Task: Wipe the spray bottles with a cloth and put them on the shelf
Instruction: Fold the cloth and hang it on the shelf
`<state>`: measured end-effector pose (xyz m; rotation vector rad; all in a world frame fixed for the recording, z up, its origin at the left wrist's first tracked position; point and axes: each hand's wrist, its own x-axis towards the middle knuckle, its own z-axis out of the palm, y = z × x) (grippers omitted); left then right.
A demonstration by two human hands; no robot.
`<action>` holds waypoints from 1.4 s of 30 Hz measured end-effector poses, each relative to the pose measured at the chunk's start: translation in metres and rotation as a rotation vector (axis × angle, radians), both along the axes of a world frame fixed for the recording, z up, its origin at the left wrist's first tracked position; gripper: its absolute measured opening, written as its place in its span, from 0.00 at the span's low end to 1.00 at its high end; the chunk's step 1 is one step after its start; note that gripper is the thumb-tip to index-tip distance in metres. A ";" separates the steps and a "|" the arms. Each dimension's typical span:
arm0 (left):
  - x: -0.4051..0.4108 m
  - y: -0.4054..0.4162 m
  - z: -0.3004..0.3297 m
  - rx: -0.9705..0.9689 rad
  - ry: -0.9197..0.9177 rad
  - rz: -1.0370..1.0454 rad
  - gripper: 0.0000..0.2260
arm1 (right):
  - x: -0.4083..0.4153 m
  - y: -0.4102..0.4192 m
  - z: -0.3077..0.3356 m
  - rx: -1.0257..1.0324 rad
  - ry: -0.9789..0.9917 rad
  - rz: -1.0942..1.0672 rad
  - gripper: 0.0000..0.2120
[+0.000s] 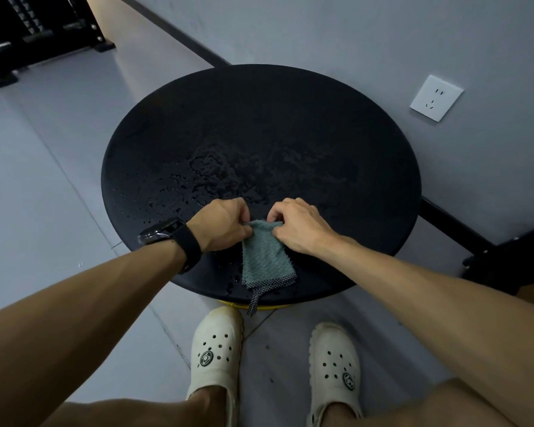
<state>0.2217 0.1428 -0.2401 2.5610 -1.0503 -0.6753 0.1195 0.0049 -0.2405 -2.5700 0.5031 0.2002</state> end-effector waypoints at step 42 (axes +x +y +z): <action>-0.035 0.017 0.096 -0.170 0.059 -0.081 0.04 | -0.053 -0.004 0.092 0.171 -0.138 -0.118 0.04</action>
